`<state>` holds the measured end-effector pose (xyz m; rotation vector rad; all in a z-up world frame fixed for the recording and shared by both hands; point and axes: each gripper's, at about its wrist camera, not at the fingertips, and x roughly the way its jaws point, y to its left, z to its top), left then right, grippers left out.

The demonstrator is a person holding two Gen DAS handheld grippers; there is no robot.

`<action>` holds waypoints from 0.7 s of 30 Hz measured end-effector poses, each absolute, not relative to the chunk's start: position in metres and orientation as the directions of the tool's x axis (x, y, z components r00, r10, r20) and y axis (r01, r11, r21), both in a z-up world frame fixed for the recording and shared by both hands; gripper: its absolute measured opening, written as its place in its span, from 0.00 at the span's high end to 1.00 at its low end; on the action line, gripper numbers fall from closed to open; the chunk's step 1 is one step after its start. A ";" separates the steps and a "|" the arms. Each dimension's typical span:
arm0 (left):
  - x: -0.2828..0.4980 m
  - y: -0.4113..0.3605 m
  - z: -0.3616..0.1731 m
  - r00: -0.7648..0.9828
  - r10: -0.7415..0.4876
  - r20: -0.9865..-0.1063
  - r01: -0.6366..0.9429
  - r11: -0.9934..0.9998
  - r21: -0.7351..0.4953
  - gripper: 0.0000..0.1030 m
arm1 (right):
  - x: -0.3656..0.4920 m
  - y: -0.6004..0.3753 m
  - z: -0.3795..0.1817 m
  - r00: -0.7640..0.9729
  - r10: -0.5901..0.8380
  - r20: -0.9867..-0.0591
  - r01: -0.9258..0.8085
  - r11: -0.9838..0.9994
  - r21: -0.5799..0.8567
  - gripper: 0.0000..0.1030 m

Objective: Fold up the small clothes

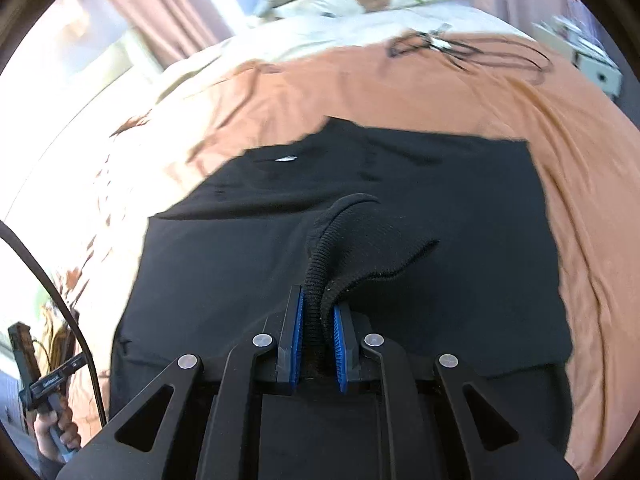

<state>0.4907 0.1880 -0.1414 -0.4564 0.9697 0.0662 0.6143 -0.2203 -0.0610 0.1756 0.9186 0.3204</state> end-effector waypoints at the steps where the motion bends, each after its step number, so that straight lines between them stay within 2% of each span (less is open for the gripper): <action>1: 0.489 0.192 -0.141 0.574 -0.145 -0.806 -0.259 0.901 -0.347 0.42 | 0.615 -0.209 -0.058 0.561 0.350 -0.750 -0.211 0.937 0.280 0.90; 16: 0.478 0.241 -0.148 0.575 -0.118 -0.810 -0.312 0.883 -0.350 0.42 | 0.651 -0.057 -0.053 0.504 0.385 -0.773 -0.385 0.901 0.197 0.90; 21: 0.478 0.248 -0.151 0.570 -0.114 -0.814 -0.317 0.883 -0.346 0.42 | 0.673 -0.028 -0.065 0.453 0.431 -0.780 -0.417 0.876 0.241 0.82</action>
